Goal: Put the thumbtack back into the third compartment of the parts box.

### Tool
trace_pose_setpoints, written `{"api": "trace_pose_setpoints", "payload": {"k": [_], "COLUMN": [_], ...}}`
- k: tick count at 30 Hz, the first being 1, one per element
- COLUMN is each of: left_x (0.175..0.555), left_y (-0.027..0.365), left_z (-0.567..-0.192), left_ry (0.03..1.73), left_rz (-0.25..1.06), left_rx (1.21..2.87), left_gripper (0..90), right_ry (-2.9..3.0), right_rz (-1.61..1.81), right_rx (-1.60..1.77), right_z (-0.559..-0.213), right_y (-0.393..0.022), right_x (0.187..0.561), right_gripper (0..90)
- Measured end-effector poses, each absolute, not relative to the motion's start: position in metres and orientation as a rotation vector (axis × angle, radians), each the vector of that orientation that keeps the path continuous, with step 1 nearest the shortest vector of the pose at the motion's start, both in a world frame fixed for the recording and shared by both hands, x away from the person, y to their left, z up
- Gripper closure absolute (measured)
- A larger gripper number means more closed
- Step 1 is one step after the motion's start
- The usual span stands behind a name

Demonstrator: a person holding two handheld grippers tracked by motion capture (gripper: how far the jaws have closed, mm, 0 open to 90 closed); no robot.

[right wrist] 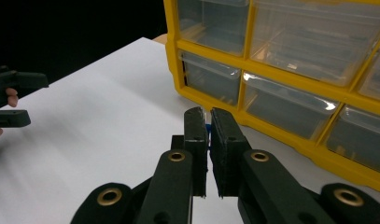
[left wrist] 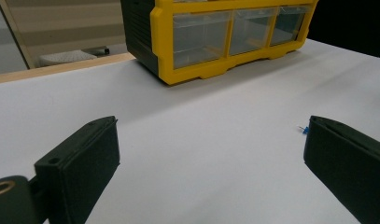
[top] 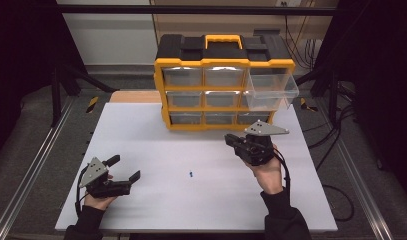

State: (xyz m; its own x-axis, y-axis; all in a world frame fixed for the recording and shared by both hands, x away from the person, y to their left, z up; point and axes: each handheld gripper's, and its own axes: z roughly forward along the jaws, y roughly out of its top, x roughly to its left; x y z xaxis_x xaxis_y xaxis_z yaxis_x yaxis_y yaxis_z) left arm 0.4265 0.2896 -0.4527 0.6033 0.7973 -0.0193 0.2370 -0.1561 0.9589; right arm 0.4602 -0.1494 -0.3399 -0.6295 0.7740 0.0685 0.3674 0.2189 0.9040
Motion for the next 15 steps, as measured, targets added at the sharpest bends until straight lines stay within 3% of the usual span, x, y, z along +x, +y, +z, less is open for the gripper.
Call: {"api": "trace_pose_setpoints", "payload": {"k": [15], "left_x": [0.425], "left_y": [0.289], "left_z": [-0.452], "left_ry": [0.858], "left_rz": [0.622], "left_rx": [1.698], "left_gripper": [3.1], "right_ry": [2.029], "right_rz": [1.424], "right_rx": [1.060], "right_z": [-0.314], "right_y": [-0.162], "right_x": [0.460], "right_gripper": [85.7]}}
